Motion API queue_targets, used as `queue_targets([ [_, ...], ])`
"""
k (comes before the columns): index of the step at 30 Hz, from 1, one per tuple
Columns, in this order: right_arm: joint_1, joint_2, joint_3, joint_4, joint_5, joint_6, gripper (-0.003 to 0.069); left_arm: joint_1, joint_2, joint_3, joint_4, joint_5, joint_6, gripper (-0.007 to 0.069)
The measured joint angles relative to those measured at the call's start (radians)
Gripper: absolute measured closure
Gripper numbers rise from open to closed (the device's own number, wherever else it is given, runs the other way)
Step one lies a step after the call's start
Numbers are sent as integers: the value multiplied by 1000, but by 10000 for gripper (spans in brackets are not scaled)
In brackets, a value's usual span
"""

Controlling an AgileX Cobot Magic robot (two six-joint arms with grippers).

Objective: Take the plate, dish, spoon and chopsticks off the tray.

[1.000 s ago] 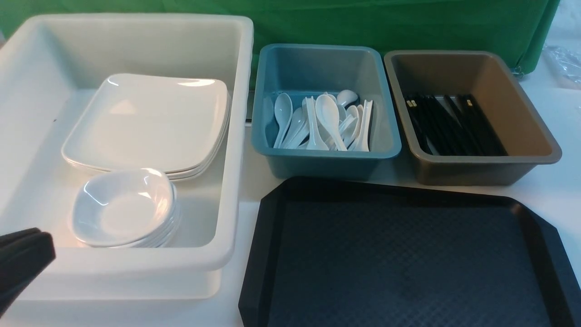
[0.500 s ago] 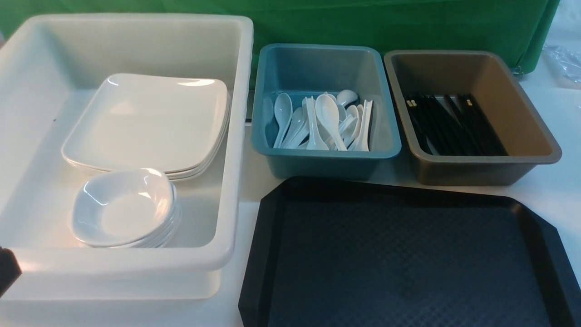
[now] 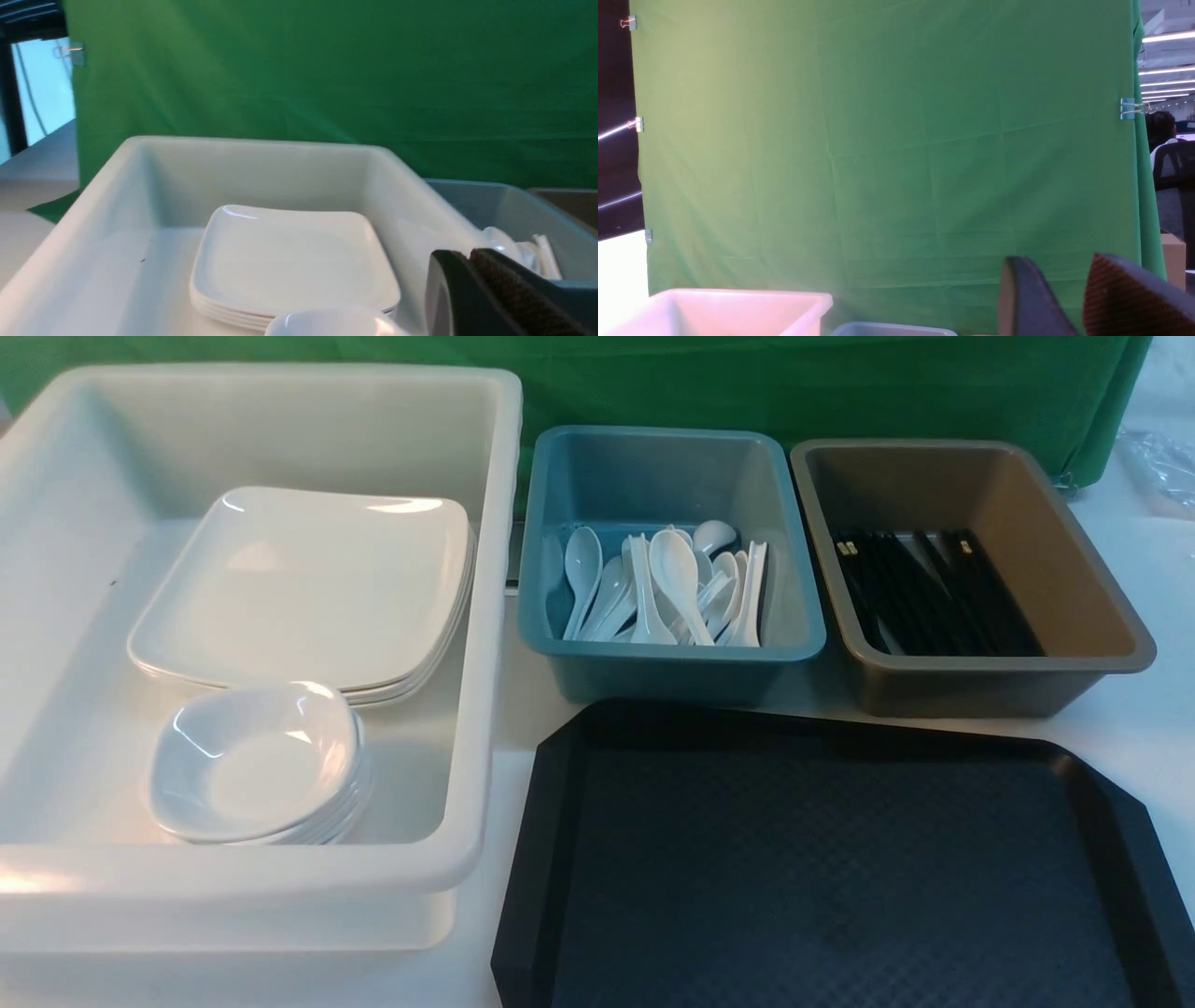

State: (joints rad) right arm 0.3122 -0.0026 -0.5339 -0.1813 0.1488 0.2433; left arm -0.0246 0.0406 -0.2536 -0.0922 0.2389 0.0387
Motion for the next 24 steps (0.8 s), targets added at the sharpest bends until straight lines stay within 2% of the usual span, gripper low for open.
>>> queue_targets([
  [7,0,-1,0,0,0,0,424,97,-41,193,17,-14,25,610],
  [10,0,-1,0,0,0,0,424,96,-41,254,18,-15,29,610],
  [24,0,-1,0,0,0,0,422,84,-42,258,22,-15,34,608],
])
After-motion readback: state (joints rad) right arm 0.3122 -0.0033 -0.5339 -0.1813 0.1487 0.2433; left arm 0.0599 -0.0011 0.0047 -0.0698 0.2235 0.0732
